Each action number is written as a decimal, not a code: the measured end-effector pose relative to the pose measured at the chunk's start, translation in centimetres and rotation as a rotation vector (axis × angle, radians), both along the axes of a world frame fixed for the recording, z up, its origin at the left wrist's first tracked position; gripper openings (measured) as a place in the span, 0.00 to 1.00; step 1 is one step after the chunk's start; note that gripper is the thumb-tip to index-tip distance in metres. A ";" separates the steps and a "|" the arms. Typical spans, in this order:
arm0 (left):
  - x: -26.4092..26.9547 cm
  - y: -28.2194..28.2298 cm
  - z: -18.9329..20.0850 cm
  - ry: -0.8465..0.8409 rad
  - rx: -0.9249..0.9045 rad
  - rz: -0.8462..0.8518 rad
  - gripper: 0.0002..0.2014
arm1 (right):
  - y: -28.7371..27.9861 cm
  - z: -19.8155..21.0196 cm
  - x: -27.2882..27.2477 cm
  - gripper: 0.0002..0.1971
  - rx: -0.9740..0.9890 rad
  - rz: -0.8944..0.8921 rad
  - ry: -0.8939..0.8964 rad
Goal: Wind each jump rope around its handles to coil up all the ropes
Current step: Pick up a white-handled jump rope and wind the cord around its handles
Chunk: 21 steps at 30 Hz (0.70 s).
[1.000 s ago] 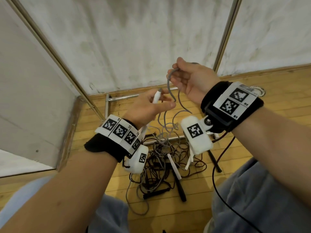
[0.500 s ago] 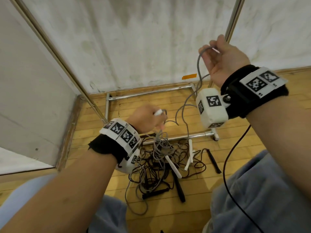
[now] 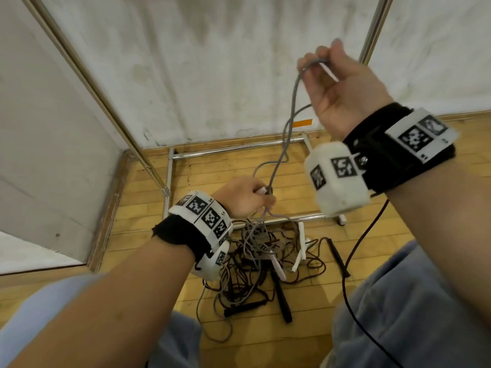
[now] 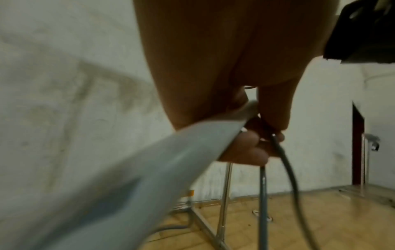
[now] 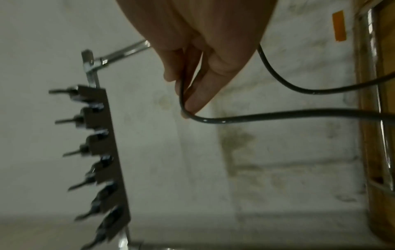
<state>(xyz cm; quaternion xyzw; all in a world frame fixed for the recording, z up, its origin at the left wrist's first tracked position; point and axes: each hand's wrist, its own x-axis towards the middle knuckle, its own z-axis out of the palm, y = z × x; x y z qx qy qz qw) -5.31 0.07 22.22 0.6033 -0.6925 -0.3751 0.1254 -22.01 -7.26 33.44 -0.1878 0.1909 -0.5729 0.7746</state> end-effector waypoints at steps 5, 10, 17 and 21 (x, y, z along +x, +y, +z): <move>1.4 -0.5 1.3 0.367 -0.103 0.317 0.11 | -1.3 -1.9 -1.0 0.11 0.209 -0.086 0.286; 1.6 -1.3 4.0 0.635 -0.269 0.502 0.11 | 0.9 -5.1 1.7 0.07 -0.159 0.379 1.189; 2.7 -1.6 5.0 0.817 -0.286 0.633 0.07 | 3.5 -8.7 4.2 0.04 -0.549 0.661 1.519; 3.1 -1.2 4.8 0.855 -0.298 0.656 0.08 | 3.4 -8.9 4.4 0.10 -0.565 0.566 1.549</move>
